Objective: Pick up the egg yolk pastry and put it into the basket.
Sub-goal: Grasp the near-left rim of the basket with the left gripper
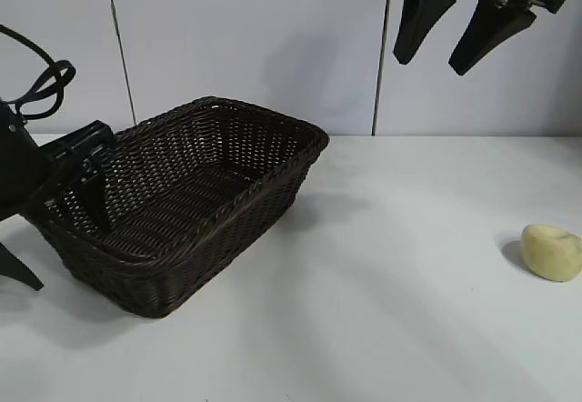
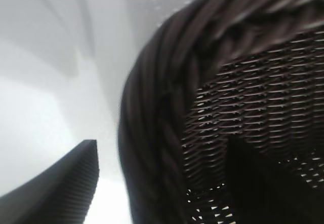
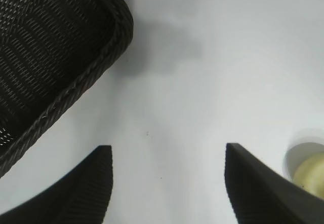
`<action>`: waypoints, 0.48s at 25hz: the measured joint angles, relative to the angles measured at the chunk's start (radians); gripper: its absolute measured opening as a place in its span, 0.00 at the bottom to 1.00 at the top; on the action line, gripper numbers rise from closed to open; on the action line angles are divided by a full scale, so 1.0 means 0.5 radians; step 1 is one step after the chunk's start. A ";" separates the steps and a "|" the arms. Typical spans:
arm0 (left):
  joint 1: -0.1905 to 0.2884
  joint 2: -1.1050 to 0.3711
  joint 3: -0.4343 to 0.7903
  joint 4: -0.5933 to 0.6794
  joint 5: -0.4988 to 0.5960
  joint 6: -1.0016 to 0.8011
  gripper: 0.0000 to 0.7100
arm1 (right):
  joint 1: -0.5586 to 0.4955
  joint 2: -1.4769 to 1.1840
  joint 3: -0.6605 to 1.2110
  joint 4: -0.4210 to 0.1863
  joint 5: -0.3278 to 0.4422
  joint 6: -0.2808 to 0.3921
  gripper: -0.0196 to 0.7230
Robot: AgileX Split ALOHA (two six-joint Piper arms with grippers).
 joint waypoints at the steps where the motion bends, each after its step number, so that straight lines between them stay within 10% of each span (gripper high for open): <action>1: 0.000 0.000 0.000 0.000 -0.005 0.000 0.65 | 0.000 0.000 0.000 0.000 0.000 0.000 0.65; 7: 0.000 0.000 0.000 -0.019 -0.008 -0.015 0.18 | 0.000 0.000 0.000 0.000 0.000 0.000 0.65; 12: 0.000 0.000 -0.007 -0.047 -0.008 -0.023 0.14 | 0.000 0.000 0.000 0.000 0.000 0.000 0.65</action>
